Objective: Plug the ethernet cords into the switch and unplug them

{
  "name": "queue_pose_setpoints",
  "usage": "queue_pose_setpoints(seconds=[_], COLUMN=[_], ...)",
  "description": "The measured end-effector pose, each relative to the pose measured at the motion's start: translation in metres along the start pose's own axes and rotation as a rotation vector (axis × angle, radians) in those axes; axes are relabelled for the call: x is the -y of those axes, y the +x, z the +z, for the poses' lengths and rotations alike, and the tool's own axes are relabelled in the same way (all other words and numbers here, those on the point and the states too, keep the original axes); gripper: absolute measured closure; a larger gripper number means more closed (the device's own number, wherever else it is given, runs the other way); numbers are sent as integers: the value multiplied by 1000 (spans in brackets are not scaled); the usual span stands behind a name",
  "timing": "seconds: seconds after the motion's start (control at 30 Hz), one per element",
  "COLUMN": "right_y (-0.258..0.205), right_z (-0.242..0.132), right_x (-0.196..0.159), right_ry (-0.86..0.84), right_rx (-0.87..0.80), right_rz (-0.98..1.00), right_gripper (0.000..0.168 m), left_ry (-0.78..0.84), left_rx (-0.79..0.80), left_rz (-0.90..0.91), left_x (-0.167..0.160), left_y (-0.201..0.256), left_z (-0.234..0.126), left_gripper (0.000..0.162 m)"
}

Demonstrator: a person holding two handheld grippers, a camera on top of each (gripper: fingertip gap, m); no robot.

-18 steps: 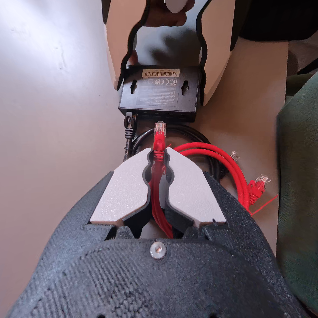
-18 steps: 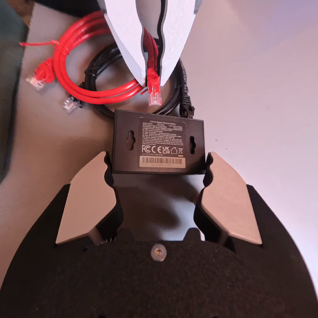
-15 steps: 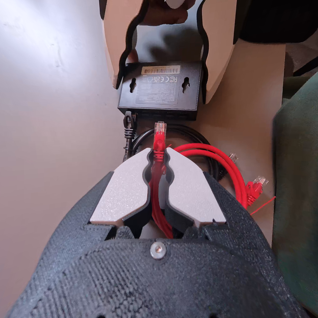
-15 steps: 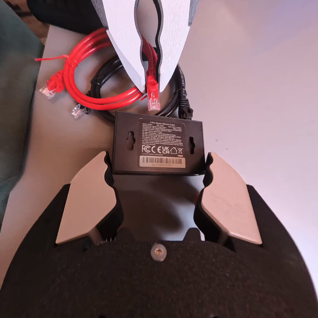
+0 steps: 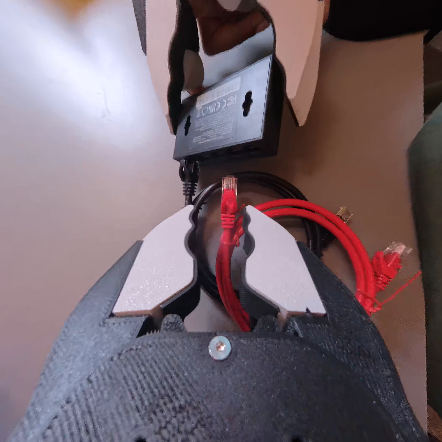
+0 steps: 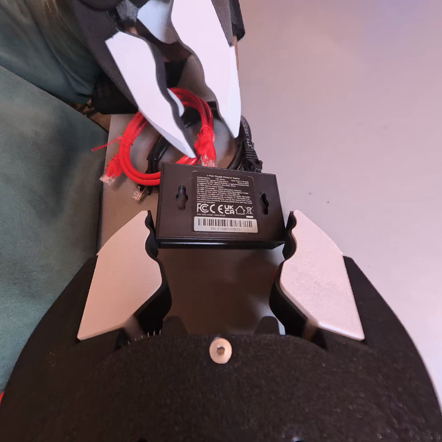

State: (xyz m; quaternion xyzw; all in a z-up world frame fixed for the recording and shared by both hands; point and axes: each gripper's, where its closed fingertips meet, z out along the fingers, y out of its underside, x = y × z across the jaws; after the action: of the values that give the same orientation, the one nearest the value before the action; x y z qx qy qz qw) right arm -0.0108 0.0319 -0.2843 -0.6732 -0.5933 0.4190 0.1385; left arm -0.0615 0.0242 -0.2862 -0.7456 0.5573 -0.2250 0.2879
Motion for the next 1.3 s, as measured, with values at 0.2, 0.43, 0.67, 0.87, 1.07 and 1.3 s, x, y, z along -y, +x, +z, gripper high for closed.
queue_pose_setpoints(seconds=[0.2, 0.43, 0.67, 0.87, 1.07, 1.3], right_y=[-1, 3, 16, 15, 13, 12], right_z=[-4, -19, -3, 1, -5, -4], right_x=[10, 28, 20, 20, 23, 23], right_ry=[73, 222, 66, 56, 105, 106], right_rx=[92, -24, -553, -535, -516, -526], right_rz=[180, -18, -819, -877, -835, -860], right_gripper=[64, 76, 124, 138, 138, 138], left_ry=[149, 139, 203, 213, 45, 17], left_rx=[177, 268, 173, 107, -7, -70], left_rz=[336, 411, 348, 245, 91, -4], left_x=[46, 49, 56, 53, -13, -18], left_y=[14, -4, 7, 7, 2, 4], left_z=[1, 16, 11, -15, -40, -12], left_gripper=[112, 134, 135, 121, 124, 135])
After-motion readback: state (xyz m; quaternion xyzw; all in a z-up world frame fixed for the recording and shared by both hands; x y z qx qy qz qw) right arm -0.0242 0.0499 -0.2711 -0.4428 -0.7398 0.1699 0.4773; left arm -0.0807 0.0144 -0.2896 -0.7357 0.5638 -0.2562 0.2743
